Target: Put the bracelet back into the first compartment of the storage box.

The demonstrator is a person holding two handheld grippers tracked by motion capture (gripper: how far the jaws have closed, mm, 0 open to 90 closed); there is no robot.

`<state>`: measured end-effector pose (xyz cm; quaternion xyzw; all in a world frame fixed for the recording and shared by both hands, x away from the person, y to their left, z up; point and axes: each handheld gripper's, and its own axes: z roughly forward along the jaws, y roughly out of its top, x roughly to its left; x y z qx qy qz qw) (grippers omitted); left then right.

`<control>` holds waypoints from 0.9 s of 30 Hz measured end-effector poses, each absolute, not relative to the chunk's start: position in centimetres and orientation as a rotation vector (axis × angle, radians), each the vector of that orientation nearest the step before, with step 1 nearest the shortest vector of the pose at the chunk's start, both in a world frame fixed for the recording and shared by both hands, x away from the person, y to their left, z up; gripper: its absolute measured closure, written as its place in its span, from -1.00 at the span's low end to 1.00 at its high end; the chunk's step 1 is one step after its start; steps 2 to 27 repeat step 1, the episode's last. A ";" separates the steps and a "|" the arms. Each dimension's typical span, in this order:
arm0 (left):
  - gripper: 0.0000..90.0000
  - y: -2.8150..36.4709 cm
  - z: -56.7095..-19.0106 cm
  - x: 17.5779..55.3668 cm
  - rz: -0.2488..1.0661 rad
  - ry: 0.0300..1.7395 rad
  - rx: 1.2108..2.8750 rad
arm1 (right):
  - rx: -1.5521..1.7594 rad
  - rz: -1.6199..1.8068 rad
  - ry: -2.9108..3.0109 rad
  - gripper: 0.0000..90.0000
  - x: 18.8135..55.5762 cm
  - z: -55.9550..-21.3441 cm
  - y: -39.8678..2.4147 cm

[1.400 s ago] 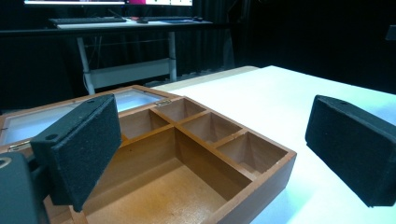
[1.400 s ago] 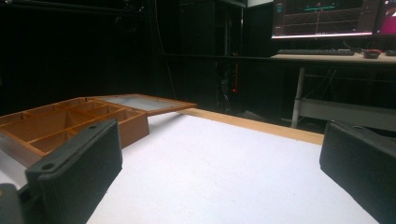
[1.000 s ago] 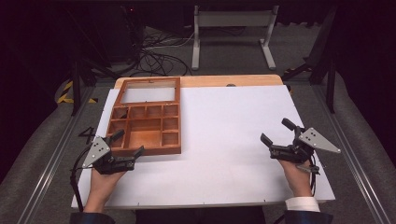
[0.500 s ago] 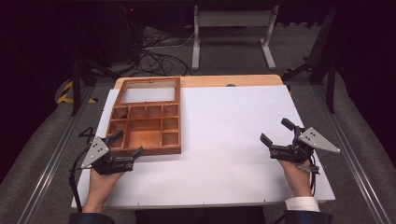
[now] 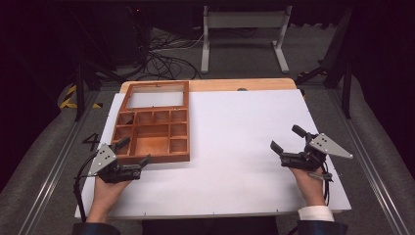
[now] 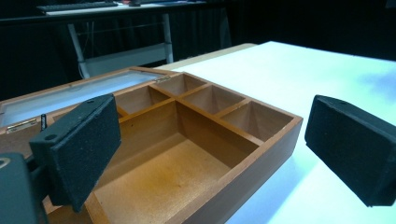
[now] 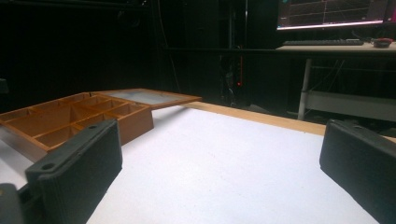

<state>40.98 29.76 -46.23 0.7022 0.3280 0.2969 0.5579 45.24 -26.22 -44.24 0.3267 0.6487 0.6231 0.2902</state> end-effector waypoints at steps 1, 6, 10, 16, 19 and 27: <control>-0.91 29.7 -46.3 41.0 0.707 0.774 1.661 | 0.872 1.661 1.734 -1.00 45.2 -44.3 -26.2; -0.91 29.7 -46.3 41.0 0.707 0.774 1.661 | 0.872 1.661 1.734 -1.00 45.2 -44.3 -26.2; -0.91 29.7 -46.3 41.0 0.707 0.774 1.661 | 0.872 1.661 1.734 -1.00 45.2 -44.3 -26.2; -0.91 29.7 -46.3 41.0 0.707 0.774 1.661 | 0.872 1.661 1.734 -1.00 45.2 -44.3 -26.2; -0.91 29.7 -46.3 41.0 0.707 0.774 1.661 | 0.872 1.661 1.734 -1.00 45.2 -44.3 -26.2; -0.91 29.7 -46.3 41.0 0.707 0.774 1.661 | 0.872 1.661 1.734 -1.00 45.2 -44.3 -26.2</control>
